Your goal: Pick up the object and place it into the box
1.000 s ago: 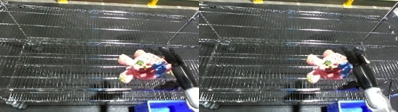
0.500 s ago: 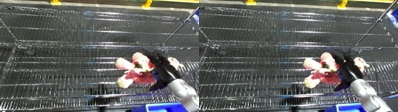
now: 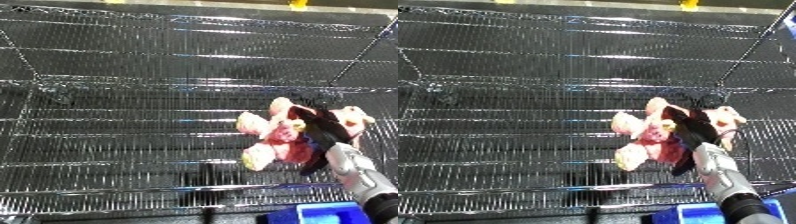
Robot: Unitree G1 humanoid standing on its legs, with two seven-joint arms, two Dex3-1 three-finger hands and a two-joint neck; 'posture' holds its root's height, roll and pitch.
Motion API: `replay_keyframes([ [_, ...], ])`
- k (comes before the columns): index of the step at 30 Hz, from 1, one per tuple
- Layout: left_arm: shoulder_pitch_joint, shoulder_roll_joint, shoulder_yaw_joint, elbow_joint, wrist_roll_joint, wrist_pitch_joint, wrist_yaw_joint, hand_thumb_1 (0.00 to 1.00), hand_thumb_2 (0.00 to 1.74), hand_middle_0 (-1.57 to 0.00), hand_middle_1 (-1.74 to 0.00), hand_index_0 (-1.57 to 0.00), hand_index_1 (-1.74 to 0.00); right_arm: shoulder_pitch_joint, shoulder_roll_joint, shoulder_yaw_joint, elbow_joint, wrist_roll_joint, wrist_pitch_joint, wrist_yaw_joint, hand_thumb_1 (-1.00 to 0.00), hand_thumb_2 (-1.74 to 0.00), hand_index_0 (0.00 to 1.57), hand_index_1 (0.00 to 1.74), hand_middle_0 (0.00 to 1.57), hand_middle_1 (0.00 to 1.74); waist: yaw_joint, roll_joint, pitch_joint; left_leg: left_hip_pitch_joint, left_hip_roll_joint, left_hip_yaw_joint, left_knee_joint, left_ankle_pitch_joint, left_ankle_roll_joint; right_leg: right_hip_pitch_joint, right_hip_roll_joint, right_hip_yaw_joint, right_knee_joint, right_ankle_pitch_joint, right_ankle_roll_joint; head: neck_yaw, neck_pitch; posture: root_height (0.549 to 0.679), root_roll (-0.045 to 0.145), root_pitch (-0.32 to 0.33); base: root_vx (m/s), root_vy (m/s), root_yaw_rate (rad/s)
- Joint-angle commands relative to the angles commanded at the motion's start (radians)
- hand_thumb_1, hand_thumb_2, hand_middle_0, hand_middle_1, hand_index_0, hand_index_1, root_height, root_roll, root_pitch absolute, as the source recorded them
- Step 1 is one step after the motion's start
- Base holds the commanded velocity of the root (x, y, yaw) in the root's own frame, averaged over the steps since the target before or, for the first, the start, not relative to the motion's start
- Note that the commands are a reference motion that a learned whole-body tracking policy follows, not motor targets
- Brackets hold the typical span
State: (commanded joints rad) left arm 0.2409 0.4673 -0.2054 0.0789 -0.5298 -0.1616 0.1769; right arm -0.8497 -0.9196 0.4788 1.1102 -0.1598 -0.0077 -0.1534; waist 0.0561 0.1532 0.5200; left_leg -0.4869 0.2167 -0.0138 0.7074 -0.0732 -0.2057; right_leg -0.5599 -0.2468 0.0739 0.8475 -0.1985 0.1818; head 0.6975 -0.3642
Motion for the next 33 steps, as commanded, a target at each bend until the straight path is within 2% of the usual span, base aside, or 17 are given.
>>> replay_keyframes([
  [9, 0.01, -0.01, 0.02, 0.026, -0.015, 0.0, -0.005, 1.0, 1.74, -1.57, -1.74, -1.57, -1.74, 0.055, 0.016, -0.03, -0.033, 0.019, 0.003, -0.007, -0.7, -1.22, 1.1, 1.22, 1.1, 1.22, -0.004, -0.011, 0.0, 0.013, 0.009, -0.002, -0.012, 0.008, -0.0007, 0.021, 0.0039, -0.007, -0.002, -0.006, -0.0006, 0.005, -0.031, 0.602, 0.05, -0.096, -0.008, -0.022, 0.006],
  [15, 0.001, -0.014, 0.026, 0.048, -0.022, 0.004, -0.008, 1.0, 1.74, -1.57, -1.74, -1.57, -1.74, 0.084, 0.018, -0.052, -0.067, 0.031, 0.003, -0.011, -1.0, -1.74, 1.57, 1.74, 1.57, 1.74, -0.009, -0.022, 0.0, 0.029, 0.012, -0.005, -0.016, 0.011, 0.0006, 0.042, 0.0063, -0.01, -0.008, -0.005, -0.0007, 0.04, -0.045, 0.604, 0.049, -0.111, -0.018, -0.013, -0.004],
  [21, -0.015, -0.026, 0.034, 0.076, -0.028, 0.01, -0.007, 1.0, 1.74, -1.57, -1.74, -1.57, -1.74, 0.128, 0.015, -0.092, -0.104, 0.041, 0.003, -0.025, -1.0, -1.74, 1.57, 1.74, 1.57, 1.74, -0.016, -0.034, 0.0, 0.049, 0.018, -0.006, -0.018, 0.011, 0.0022, 0.071, 0.0057, -0.015, -0.02, -0.003, 0.0002, 0.051, -0.055, 0.605, 0.047, -0.129, -0.025, 0.0, -0.012],
  [28, -0.047, -0.036, 0.032, 0.095, -0.016, 0.013, -0.006, 1.0, 1.74, -1.57, -1.74, -1.57, -1.74, 0.206, 0.014, -0.174, -0.184, 0.069, -0.005, -0.057, -1.0, -1.74, 1.57, 1.74, 1.57, 1.74, -0.03, -0.05, 0.0, 0.101, 0.026, 0.002, -0.055, 0.017, 0.0024, 0.131, 0.0002, -0.029, -0.061, 0.002, 0.0013, 0.089, -0.042, 0.612, 0.044, -0.151, -0.029, -0.002, 0.001],
  [33, -0.058, -0.041, 0.039, 0.098, -0.008, 0.016, -0.008, 1.0, 1.74, -1.57, -1.74, -1.57, -1.74, 0.293, 0.0, -0.252, -0.285, 0.066, -0.013, -0.086, -1.0, -1.74, 1.57, 1.74, 1.57, 1.74, -0.044, -0.06, 0.0, 0.13, 0.029, 0.007, -0.067, 0.017, 0.0034, 0.165, -0.0013, -0.033, -0.082, 0.006, 0.0011, 0.126, -0.027, 0.614, 0.042, -0.168, -0.024, 0.0, -0.019],
])
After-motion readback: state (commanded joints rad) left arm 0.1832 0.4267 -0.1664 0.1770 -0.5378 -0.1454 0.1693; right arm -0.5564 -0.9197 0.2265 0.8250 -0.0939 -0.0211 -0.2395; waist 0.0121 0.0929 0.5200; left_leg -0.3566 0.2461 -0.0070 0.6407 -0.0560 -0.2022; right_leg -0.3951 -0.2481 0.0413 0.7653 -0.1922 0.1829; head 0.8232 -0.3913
